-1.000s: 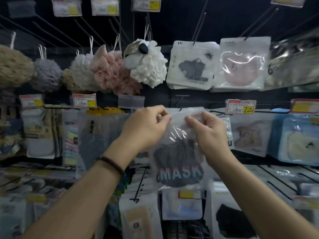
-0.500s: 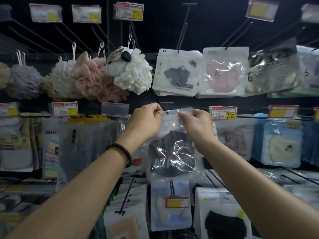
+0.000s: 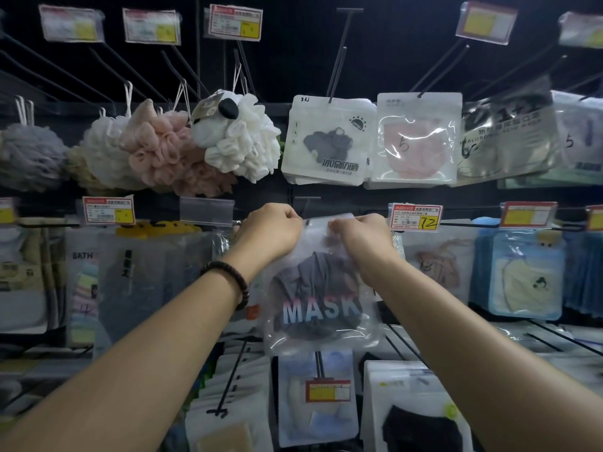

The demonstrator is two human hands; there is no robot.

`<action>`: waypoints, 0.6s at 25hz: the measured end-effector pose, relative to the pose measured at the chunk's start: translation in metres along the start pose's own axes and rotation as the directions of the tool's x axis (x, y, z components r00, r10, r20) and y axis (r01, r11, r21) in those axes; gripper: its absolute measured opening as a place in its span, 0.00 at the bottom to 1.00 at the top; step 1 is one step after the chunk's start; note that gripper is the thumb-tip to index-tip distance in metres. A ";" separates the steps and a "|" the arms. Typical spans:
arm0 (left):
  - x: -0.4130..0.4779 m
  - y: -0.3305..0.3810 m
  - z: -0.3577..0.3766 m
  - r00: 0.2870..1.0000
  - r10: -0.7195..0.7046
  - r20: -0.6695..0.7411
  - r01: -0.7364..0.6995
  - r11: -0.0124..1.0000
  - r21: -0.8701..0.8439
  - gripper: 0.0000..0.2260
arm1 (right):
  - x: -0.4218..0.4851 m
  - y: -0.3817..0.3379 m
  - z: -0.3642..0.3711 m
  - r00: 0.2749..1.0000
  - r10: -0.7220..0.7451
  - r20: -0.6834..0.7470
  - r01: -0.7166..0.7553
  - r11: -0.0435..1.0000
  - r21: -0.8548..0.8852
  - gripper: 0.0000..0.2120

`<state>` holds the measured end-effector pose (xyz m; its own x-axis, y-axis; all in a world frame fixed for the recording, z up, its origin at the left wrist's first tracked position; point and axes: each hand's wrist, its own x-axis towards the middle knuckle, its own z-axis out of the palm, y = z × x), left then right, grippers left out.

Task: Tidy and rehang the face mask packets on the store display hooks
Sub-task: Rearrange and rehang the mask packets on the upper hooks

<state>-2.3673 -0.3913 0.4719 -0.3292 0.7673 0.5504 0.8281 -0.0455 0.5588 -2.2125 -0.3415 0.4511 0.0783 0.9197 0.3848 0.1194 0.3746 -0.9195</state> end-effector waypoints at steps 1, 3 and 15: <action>0.001 0.001 0.003 1.000 -0.012 -0.006 0.012 1.000 0.017 0.11 | 0.001 0.002 0.001 1.000 -0.020 -0.020 0.019 0.999 -0.050 0.12; 0.002 0.000 0.010 0.998 -0.007 -0.057 0.012 0.996 0.088 0.09 | 0.001 0.005 0.004 0.991 -0.112 -0.068 0.097 0.978 -0.186 0.14; -0.046 -0.059 0.063 0.831 0.454 -0.323 -0.417 0.891 0.179 0.21 | -0.029 0.080 0.020 0.762 -0.648 0.022 0.507 0.575 -0.642 0.33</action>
<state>-2.3719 -0.3833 0.3746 -0.0444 0.4104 0.9108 0.9565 -0.2456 0.1573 -2.2255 -0.3357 0.3644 -0.0393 0.4605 0.8868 0.7440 0.6059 -0.2817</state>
